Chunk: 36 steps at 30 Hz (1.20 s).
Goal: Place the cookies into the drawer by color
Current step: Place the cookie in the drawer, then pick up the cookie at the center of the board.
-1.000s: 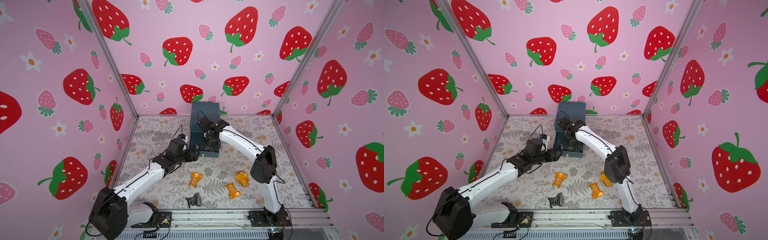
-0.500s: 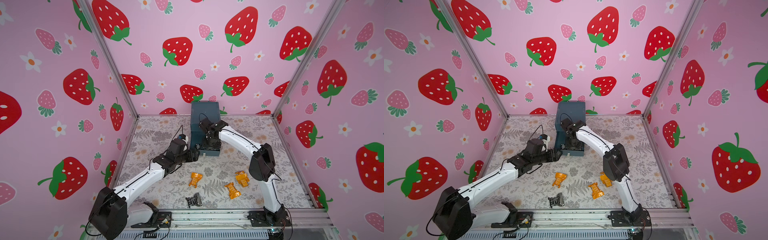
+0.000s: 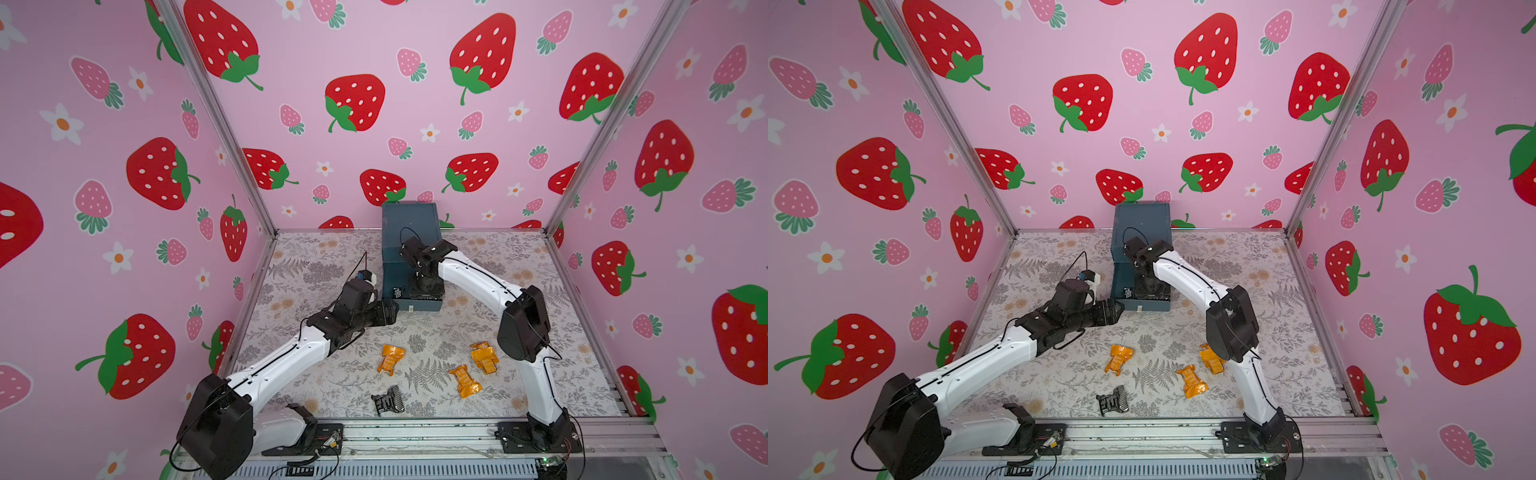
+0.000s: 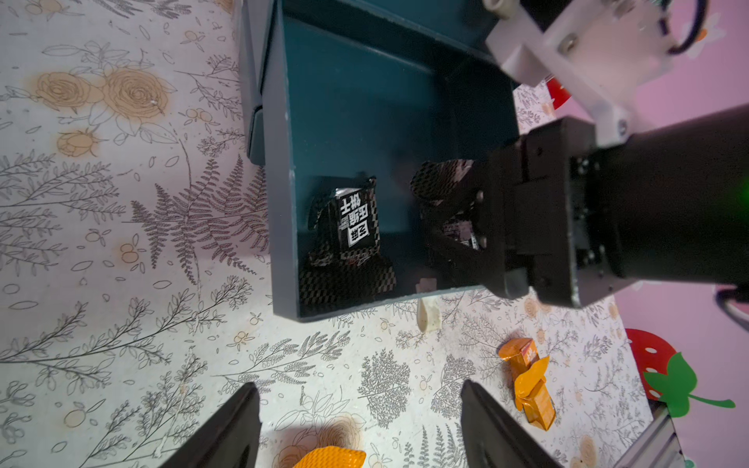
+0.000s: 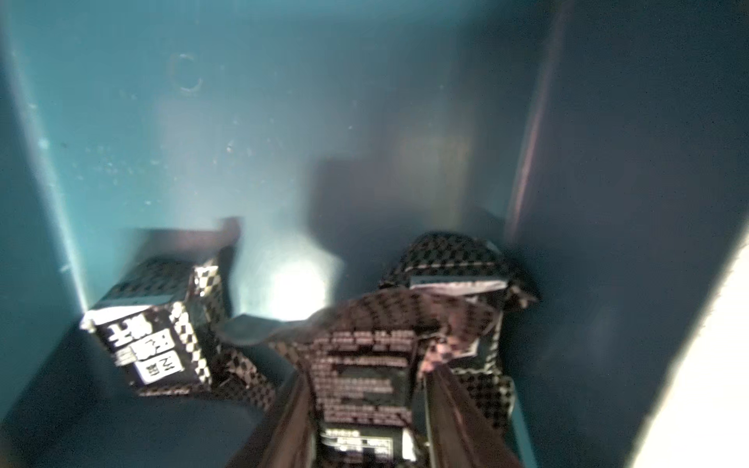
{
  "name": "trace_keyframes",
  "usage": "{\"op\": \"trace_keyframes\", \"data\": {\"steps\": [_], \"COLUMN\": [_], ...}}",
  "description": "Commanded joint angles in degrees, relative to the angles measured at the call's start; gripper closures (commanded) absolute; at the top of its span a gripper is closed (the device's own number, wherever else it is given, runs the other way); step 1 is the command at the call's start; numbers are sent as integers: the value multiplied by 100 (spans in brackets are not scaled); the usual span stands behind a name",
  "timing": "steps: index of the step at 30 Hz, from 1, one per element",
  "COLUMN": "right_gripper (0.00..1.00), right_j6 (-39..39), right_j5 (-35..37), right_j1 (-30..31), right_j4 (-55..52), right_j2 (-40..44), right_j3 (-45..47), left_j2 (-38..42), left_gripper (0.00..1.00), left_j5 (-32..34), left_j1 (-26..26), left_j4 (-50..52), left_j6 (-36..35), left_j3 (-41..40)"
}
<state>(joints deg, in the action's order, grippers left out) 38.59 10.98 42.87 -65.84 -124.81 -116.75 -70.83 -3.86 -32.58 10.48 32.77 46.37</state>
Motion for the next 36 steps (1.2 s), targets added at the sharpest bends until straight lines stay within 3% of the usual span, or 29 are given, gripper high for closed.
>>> {"op": "trace_keyframes", "data": {"steps": [1,2,5,10,15,24,30,36], "right_gripper": [49,43,38,35,35,35,35,35], "right_j6": [-128,-168,-267,-405,-557,-879,-1110,-1430], "right_j5": [-120,-136,-321,-506,-865,-1883,-2080,-2311], "right_j1": [-27,-15,-15,-8,-13,18,67,64], "right_j4": [126,169,441,847,729,1737,2314,2670], "right_j2": [217,305,683,1378,2041,3952,4773,5068], "right_j3": [55,92,397,972,1356,3944,5272,5771], "left_j2": [304,382,637,1032,1510,1494,1012,676], "left_gripper": [19,19,19,19,19,22,27,30], "left_j5": [324,392,600,1235,1373,2358,2059,1779], "left_j1": [-104,-148,-315,-875,-1545,-3292,-3813,-4057], "left_j4": [439,539,898,1623,1955,2772,2694,2931], "left_j6": [-52,-48,15,169,566,1772,1699,1814], "left_j3": [206,221,203,134,-319,-899,-877,-929]}}
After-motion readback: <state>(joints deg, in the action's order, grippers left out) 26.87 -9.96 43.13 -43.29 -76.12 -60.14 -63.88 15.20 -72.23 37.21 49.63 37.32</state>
